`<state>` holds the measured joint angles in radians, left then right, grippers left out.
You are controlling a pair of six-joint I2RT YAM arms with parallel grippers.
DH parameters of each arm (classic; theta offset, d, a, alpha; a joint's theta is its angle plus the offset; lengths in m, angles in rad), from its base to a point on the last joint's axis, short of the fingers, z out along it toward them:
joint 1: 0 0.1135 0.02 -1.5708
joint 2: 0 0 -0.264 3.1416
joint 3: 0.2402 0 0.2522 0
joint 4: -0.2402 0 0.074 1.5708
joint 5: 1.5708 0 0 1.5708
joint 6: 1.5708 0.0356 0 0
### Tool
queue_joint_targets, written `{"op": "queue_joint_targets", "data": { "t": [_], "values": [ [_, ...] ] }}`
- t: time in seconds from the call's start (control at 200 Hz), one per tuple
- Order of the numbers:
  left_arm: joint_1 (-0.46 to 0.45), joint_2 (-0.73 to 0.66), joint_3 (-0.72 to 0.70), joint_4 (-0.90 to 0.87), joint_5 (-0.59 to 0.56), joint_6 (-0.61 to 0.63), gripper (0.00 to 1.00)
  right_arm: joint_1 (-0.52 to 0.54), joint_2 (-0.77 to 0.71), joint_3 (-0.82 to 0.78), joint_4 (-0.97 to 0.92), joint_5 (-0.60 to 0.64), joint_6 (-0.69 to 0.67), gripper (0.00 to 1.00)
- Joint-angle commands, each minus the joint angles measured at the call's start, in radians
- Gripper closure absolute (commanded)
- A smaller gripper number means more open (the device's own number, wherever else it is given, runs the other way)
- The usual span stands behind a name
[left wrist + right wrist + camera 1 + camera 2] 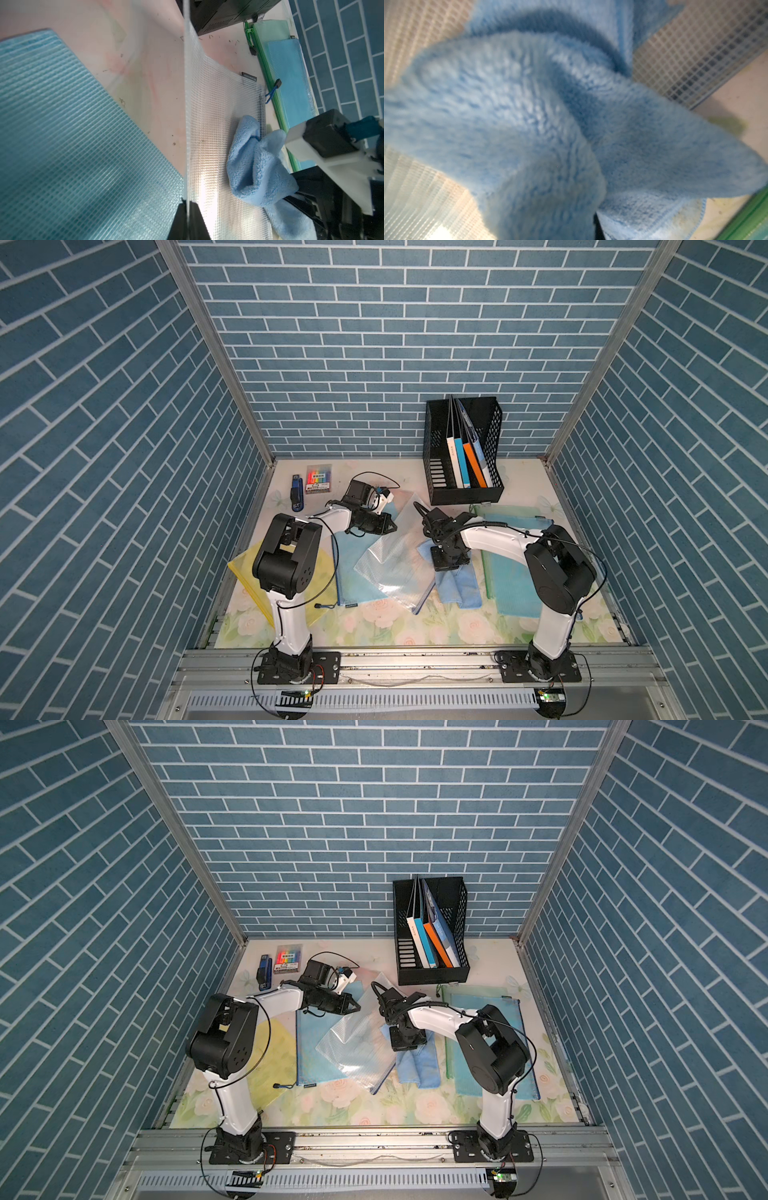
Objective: Wipe the document bag
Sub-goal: Adjust the document bag at the center of the board.
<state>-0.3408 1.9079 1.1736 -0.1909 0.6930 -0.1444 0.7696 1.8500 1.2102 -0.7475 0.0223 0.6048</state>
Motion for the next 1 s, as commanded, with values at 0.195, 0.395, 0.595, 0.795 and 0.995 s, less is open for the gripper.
{"op": "queue_joint_targets", "data": {
  "t": [0.195,0.395,0.595,0.795,0.995],
  "values": [
    [-0.003,-0.191,-0.249,0.219,-0.005,-0.333,1.0,-0.002,-0.08,0.055,-0.073,0.014,-0.017,1.0],
    [-0.015,-0.34,-0.547,0.612,-0.028,-0.666,1.0,0.099,0.004,0.142,-0.011,-0.052,0.016,1.0],
    [-0.058,-0.379,-0.677,0.782,-0.115,-0.799,1.0,0.206,0.155,0.273,0.037,-0.093,0.038,1.0],
    [-0.063,-0.398,-0.796,0.924,-0.174,-0.899,1.0,0.172,0.105,0.158,0.126,-0.073,0.087,1.0],
    [-0.063,-0.384,-0.844,0.965,-0.187,-0.926,1.0,0.047,-0.011,-0.002,0.137,-0.036,0.087,1.0]
  ]
}}
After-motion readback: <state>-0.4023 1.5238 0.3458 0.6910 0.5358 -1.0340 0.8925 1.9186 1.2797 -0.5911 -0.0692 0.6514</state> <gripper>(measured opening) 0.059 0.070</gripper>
